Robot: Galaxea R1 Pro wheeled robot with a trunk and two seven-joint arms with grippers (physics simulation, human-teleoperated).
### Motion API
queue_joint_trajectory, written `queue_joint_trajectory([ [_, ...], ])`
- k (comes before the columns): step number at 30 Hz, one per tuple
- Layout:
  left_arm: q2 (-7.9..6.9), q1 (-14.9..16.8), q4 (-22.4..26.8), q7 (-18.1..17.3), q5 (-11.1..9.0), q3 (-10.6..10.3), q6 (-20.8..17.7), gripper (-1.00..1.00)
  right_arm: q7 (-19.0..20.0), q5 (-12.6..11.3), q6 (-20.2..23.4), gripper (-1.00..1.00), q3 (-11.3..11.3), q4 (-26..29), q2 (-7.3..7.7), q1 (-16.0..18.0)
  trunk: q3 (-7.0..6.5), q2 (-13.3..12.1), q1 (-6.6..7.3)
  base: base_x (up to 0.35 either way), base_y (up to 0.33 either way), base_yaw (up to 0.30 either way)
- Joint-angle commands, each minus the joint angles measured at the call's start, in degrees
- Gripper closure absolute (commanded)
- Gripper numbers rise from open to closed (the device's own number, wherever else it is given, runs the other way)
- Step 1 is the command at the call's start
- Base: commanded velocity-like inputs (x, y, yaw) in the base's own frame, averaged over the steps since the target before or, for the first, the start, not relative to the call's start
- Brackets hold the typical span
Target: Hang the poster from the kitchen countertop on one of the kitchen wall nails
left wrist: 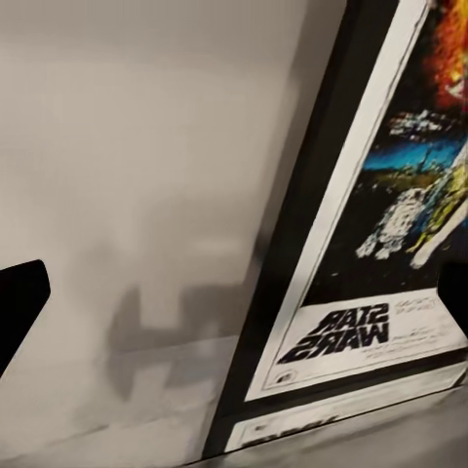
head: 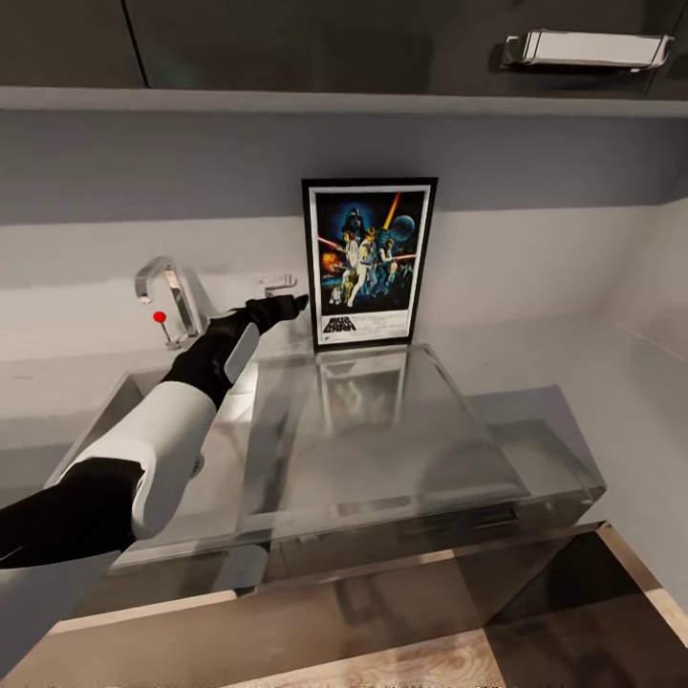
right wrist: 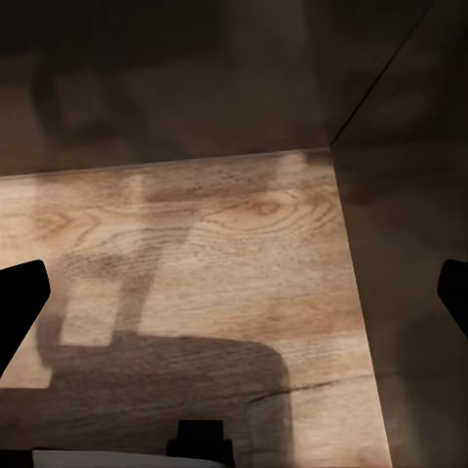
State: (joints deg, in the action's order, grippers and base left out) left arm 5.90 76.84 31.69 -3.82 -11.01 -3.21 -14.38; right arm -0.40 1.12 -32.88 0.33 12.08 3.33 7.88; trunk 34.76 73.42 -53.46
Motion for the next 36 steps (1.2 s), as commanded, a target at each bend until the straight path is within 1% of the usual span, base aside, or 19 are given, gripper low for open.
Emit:
queue_joint_trajectory([
  [1, -0.02, 0.03, 0.12, 0.08, -0.65, -0.11, -0.31, -1.00, -0.04, 0.11, -0.17, -1.00, 0.02, -0.04, 0.01, 0.03, 0.14, 0.03, 0.00, 0.000, 0.000, 0.000],
  [3, -0.02, 0.05, 0.28, 0.11, -1.19, 0.68, -0.25, -1.00, -0.04, 0.11, -0.17, -1.00, 0.02, -0.04, 0.01, 0.03, 0.33, 0.03, 0.00, 0.000, 0.000, 0.000],
  [6, -0.11, 0.06, 0.57, -0.04, -3.04, 2.61, -0.30, -1.00, -0.04, 0.11, -0.17, -1.00, 0.02, -0.04, -0.01, 0.03, 0.60, 0.03, 0.00, 0.000, 0.000, 0.000],
  [8, -0.12, 0.07, 0.78, -0.23, -3.82, 3.16, -0.38, -1.00, -0.04, 0.11, -0.17, -1.00, 0.02, -0.04, 0.00, 0.03, 0.79, 0.03, 0.00, 0.000, 0.000, 0.000],
  [10, -0.11, 0.07, 0.89, -0.41, -4.13, 3.33, -0.42, -1.00, -0.04, 0.11, -0.17, -1.00, 0.02, -0.04, 0.01, 0.03, 0.97, 0.03, 0.00, 0.000, 0.000, 0.000],
  [13, -0.05, 0.07, 1.03, -2.17, -4.52, 3.55, -0.50, -1.00, -0.04, 0.11, -0.17, -1.00, 0.02, -0.04, 0.00, 0.01, 1.25, 0.03, 0.00, 0.000, 0.000, 0.000],
  [15, -0.03, 0.12, 1.05, -4.25, -4.56, 3.58, -0.52, -1.00, -0.04, 0.11, -0.17, -1.00, 0.02, -0.04, -0.01, 0.02, 1.43, 0.03, 0.00, 0.000, 0.000, 0.000],
  [16, -0.03, 0.23, 1.07, -7.04, -4.53, 3.61, -0.57, -1.00, -0.04, 0.13, -0.17, -1.00, 0.02, -0.04, 0.00, 0.02, 1.52, 0.03, 0.00, 0.000, 0.000, 0.000],
  [17, -0.04, 0.37, 1.07, -8.50, -4.50, 3.62, -0.81, -1.00, -0.04, 0.12, -0.17, -1.00, 0.02, -0.04, 0.00, 0.03, 1.61, 0.03, 0.00, 0.000, 0.000, 0.000],
  [18, -0.09, 0.82, 1.10, -10.99, -4.45, 3.63, -2.69, -1.00, -0.04, 0.12, -0.17, -1.00, 0.02, -0.04, -0.01, 0.03, 1.70, 0.03, 0.00, 0.000, 0.000, 0.000],
  [19, -0.15, 1.00, 1.15, -11.91, -4.44, 3.63, -3.97, -1.00, -0.04, 0.12, -0.17, -1.00, 0.02, -0.04, -0.01, 0.03, 1.80, 0.03, 0.00, 0.000, 0.000, 0.000],
  [21, -0.34, 1.44, 2.77, -14.09, -4.37, 3.67, -8.53, -1.00, -0.04, 0.13, -0.20, -1.00, 0.02, -0.04, -0.01, 0.03, 1.98, 0.03, 0.00, 0.000, 0.000, 0.000],
  [24, -0.46, 1.66, 4.55, -15.03, -4.32, 3.68, -10.81, -1.00, -0.04, 0.12, -0.26, -1.00, 0.02, -0.04, -0.03, 0.03, 2.25, 0.03, 0.00, 0.000, 0.000, 0.000],
  [27, -0.51, 2.04, 5.43, -15.44, -4.30, 3.66, -11.72, -1.00, -0.05, 0.12, -0.31, -1.00, 0.02, -0.04, -0.03, 0.01, 2.53, 0.03, 0.00, 0.000, 0.000, 0.000],
  [31, -0.94, 2.43, 6.81, -15.62, -4.24, 3.66, -12.22, -1.00, -0.10, 0.11, -0.33, -1.00, 0.02, -0.04, -0.05, 0.00, 2.90, 0.03, 0.00, 0.000, 0.000, 0.000],
  [34, -1.27, 2.62, 9.31, -15.70, -4.12, 3.65, -12.54, -1.00, -0.12, 0.13, -0.34, -1.00, 0.02, -0.04, -0.07, 0.02, 3.17, 0.03, 0.00, 0.000, 0.000, 0.000],
  [36, -1.30, 2.66, 10.52, -15.68, -4.07, 3.65, -13.67, -1.00, -0.11, 0.15, -0.34, -1.00, 0.02, -0.04, -0.07, 0.03, 3.35, 0.03, 0.00, 0.000, 0.000, 0.000],
])
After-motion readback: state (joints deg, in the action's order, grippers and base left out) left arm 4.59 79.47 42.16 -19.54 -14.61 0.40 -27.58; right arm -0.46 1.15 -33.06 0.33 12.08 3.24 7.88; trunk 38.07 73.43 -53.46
